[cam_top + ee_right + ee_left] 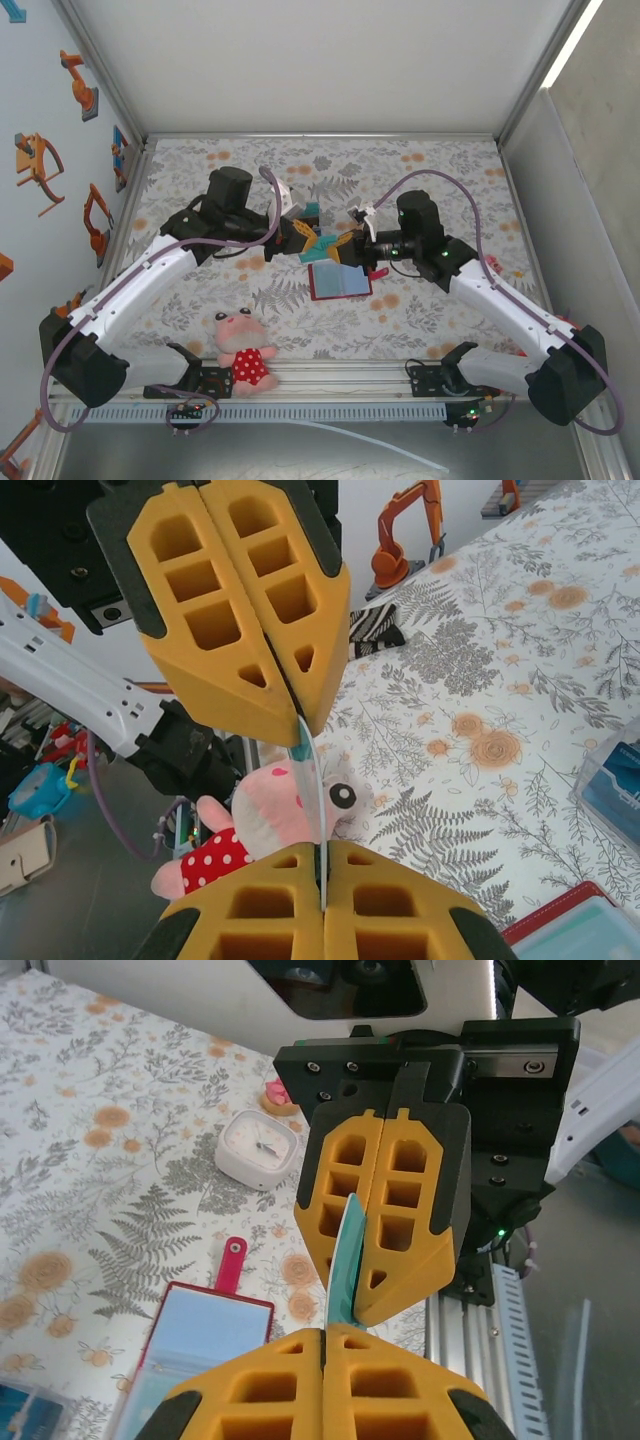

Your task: Take the credit cards out of the card holder

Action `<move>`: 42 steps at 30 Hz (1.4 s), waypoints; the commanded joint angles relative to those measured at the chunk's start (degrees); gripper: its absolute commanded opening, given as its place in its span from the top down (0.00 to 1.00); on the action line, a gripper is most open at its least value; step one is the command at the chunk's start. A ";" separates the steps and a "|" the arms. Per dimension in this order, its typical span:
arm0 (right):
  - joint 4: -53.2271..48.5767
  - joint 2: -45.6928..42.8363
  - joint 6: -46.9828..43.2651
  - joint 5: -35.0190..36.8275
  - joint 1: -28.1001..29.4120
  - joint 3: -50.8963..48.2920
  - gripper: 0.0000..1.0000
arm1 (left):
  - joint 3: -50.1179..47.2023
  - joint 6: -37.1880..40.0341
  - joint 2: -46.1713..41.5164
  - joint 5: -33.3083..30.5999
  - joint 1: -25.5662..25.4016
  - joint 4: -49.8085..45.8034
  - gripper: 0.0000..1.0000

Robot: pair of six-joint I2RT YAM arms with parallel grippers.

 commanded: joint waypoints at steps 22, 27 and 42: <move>-2.10 -9.79 3.96 33.71 0.14 -1.46 0.01 | 7.78 22.26 13.33 -6.52 11.71 0.89 1.00; -5.75 -8.60 5.85 38.69 0.13 0.24 0.01 | 12.42 29.11 21.07 -5.98 13.42 0.67 1.00; -5.95 -8.08 9.42 52.58 0.13 -0.01 0.00 | 21.08 36.31 36.98 -6.62 14.67 -4.01 1.00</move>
